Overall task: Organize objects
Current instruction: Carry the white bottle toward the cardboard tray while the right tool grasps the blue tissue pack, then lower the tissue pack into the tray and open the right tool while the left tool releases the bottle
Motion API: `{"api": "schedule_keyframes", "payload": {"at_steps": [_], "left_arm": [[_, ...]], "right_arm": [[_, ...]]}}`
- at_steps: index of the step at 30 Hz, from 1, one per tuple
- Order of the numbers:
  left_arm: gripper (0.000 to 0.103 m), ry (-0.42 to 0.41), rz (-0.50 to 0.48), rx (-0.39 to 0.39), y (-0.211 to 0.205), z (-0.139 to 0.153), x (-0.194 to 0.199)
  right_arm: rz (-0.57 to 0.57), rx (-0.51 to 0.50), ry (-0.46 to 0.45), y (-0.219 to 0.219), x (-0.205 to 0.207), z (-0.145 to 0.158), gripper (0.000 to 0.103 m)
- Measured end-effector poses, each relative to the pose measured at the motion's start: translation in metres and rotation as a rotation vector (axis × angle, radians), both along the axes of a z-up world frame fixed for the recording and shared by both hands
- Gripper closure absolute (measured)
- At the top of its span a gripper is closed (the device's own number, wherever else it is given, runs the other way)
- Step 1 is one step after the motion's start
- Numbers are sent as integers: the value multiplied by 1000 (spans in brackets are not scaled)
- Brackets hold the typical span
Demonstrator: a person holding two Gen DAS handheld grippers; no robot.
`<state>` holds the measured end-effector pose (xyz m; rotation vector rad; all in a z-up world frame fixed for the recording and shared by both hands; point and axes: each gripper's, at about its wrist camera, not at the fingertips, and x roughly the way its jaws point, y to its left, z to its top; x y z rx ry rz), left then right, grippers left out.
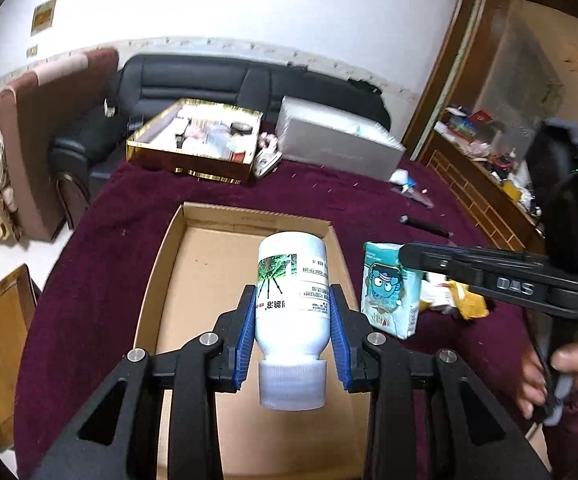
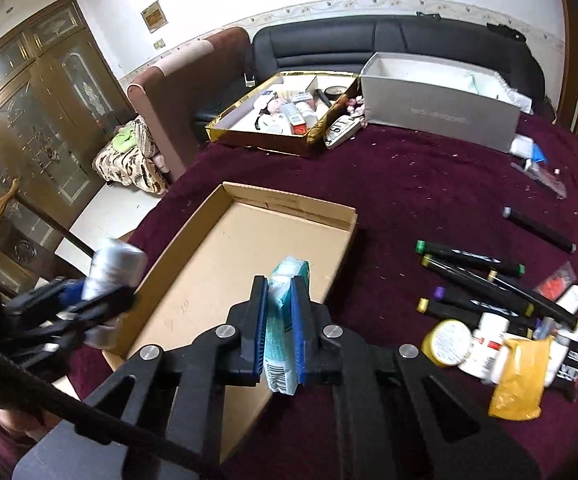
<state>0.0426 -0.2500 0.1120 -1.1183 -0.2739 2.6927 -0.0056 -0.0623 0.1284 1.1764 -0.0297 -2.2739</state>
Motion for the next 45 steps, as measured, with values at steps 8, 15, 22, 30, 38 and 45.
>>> {"api": "schedule_keyframes", "payload": {"at_steps": [8, 15, 22, 30, 38, 45], "left_arm": [[74, -147, 33, 28, -4, -47, -61], [74, -197, 69, 31, -6, -66, -93], [65, -223, 89, 96, -12, -70, -105], [59, -233, 114, 172, -22, -63, -92], [59, -160, 117, 169, -18, -26, -52], [38, -12, 7, 177, 33, 26, -19]], "right_arm": [[-53, -32, -128, -21, -52, -33, 94], [-99, -2, -165, -35, -86, -52, 94], [-115, 44, -174, -42, -101, -63, 91], [-143, 6, -142, -29, -100, -51, 65], [-194, 92, -64, 0, -76, 22, 65], [-157, -138, 460, 81, 38, 142, 0]]}}
